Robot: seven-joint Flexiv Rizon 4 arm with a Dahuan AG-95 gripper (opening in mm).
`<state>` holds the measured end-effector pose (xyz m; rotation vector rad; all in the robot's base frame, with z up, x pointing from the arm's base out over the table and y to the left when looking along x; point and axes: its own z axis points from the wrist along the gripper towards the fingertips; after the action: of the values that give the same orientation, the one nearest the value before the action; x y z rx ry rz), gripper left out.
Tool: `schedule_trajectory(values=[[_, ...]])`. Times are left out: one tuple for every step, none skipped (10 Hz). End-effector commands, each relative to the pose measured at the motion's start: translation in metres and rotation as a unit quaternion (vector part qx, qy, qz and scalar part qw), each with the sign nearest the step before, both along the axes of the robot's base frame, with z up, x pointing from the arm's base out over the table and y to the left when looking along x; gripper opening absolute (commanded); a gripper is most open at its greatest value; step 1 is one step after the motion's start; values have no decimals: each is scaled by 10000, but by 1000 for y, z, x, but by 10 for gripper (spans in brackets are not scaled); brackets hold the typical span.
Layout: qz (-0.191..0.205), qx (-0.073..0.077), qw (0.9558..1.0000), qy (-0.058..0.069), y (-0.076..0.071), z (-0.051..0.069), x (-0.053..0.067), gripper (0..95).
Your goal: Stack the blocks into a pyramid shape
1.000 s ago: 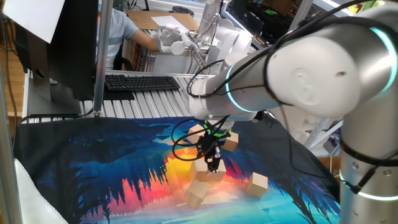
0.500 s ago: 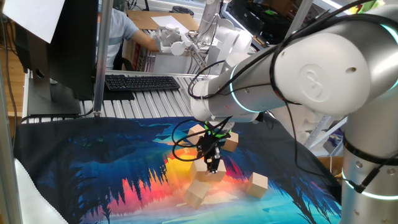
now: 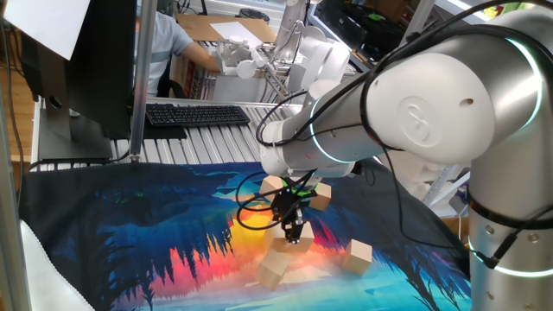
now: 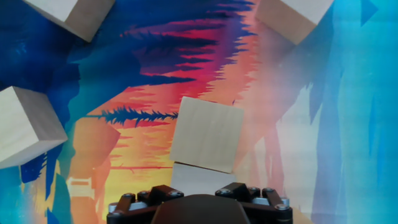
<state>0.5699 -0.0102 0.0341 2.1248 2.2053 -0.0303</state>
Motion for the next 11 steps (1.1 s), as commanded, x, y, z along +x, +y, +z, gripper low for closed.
schedule_trajectory(values=[[5,-6,10000,-7,1,1,-1,0],[15,-11,10000,-10,1,1,-1,0],[10,-12,10000,-13,1,1,-1,0],[-3,-12,10000,-18,1,1,-1,0],[-9,-14,10000,-18,1,1,-1,0],[-12,-12,10000,-22,1,1,-1,0],[-20,-11,10000,-24,1,1,0,0],[-31,-12,10000,-27,1,1,0,0],[-36,-12,10000,-29,1,1,0,0],[-36,-12,10000,-32,1,1,0,0],[-41,-13,10000,-42,1,1,0,0]])
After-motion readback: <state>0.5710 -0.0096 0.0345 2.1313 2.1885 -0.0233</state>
